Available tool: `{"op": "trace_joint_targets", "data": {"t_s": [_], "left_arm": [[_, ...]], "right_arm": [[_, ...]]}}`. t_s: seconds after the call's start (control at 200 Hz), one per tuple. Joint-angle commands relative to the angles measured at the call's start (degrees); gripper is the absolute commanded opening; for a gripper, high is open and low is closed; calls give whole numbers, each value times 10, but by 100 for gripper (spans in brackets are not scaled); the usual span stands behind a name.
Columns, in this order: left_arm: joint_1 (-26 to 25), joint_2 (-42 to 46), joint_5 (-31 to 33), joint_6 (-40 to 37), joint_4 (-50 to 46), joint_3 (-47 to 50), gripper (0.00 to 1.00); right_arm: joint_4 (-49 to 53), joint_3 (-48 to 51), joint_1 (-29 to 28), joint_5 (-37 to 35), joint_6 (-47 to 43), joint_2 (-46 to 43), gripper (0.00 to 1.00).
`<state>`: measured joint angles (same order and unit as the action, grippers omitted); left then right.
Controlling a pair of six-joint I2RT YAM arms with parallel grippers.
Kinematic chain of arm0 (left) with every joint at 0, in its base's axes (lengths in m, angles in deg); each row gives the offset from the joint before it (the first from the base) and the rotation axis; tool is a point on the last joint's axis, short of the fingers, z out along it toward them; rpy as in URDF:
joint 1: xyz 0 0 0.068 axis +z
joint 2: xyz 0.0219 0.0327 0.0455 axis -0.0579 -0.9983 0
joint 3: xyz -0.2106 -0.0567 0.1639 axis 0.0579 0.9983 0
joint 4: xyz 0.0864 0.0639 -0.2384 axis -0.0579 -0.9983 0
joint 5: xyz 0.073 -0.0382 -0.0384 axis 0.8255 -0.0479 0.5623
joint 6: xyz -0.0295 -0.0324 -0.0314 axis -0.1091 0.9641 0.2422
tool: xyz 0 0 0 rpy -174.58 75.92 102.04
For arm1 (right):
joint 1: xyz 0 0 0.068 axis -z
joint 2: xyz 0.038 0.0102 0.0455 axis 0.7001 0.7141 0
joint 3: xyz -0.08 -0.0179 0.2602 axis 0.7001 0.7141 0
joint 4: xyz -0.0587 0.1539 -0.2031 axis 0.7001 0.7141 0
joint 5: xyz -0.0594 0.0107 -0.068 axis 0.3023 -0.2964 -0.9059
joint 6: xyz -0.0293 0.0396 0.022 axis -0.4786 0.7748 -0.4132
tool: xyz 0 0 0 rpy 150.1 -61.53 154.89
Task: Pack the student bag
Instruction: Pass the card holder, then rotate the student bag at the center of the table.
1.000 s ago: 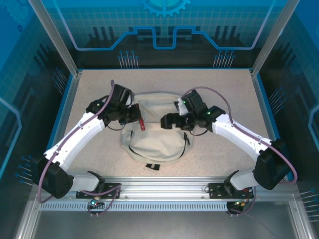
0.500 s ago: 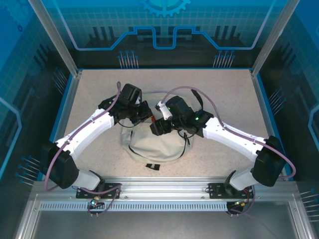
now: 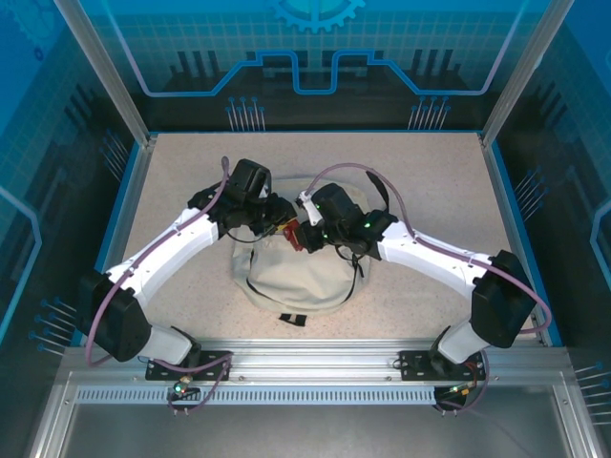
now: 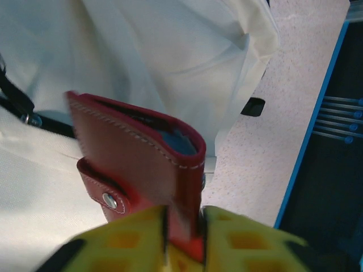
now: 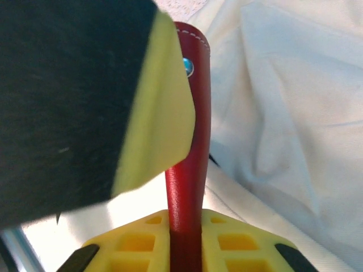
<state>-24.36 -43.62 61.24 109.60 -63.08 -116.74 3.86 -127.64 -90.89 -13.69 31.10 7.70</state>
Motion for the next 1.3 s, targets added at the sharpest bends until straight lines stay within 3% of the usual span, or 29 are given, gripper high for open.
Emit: {"op": "trace_joint_targets", "data": {"t_s": [0.0,0.145,0.27,0.43,0.48,0.585,0.835,1.096,1.296], "left_arm": [[10,32,0,-16,-6,1,46],[11,31,31,-112,-17,-6,64],[11,-8,50,-205,-29,-24,70],[17,-66,149,-278,-55,-38,77],[25,-81,163,-272,-51,-31,81],[39,-109,132,-250,-32,-14,85],[36,-134,24,-191,59,61,85],[-6,-145,-49,-106,132,120,80],[-64,-141,-51,-28,188,130,78]], "right_arm": [[-17,36,21,-19,30,-48,13],[3,93,63,21,66,-127,13],[52,116,122,88,102,-164,13],[101,128,164,141,124,-193,13],[115,127,169,148,129,-197,12],[148,114,172,161,142,-193,13],[168,137,173,273,200,-152,12],[165,160,220,247,166,-102,11],[177,121,266,216,119,-51,11]]}}
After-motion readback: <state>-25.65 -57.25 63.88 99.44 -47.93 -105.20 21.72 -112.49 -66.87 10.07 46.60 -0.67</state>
